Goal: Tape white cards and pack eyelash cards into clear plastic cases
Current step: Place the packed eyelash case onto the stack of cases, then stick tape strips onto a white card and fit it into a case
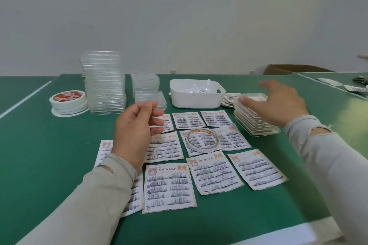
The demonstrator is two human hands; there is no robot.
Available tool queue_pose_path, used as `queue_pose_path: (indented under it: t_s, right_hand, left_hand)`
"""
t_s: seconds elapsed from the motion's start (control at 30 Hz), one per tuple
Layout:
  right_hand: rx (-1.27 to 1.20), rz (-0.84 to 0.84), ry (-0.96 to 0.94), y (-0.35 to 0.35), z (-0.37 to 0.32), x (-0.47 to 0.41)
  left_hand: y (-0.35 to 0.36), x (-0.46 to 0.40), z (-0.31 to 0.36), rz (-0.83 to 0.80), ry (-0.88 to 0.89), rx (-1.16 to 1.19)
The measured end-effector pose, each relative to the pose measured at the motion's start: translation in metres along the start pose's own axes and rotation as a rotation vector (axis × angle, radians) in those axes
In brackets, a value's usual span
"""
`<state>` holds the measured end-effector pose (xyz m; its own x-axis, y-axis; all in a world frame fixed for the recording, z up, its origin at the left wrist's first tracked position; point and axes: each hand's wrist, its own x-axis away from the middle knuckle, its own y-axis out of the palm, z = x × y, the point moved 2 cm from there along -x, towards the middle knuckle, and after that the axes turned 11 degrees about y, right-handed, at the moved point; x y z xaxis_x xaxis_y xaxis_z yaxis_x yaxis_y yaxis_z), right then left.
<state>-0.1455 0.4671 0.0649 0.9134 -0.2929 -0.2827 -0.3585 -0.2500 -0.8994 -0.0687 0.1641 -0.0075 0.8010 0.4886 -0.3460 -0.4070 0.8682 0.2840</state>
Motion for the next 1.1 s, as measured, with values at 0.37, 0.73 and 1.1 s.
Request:
queue_pose_path:
  t_s: [0.37, 0.73, 1.1]
  right_hand:
    - [-0.596, -0.084, -0.428, 0.081, -0.124, 0.090]
    - [-0.559, -0.099, -0.438, 0.093, -0.102, 0.076]
    - [-0.584, -0.106, -0.412, 0.087, -0.097, 0.078]
  left_hand:
    - [-0.030, -0.019, 0.025, 0.362, 0.186, 0.101]
    - [-0.051, -0.024, 0.024, -0.322, -0.132, -1.294]
    - [-0.050, -0.024, 0.022, -0.506, -0.281, -1.554]
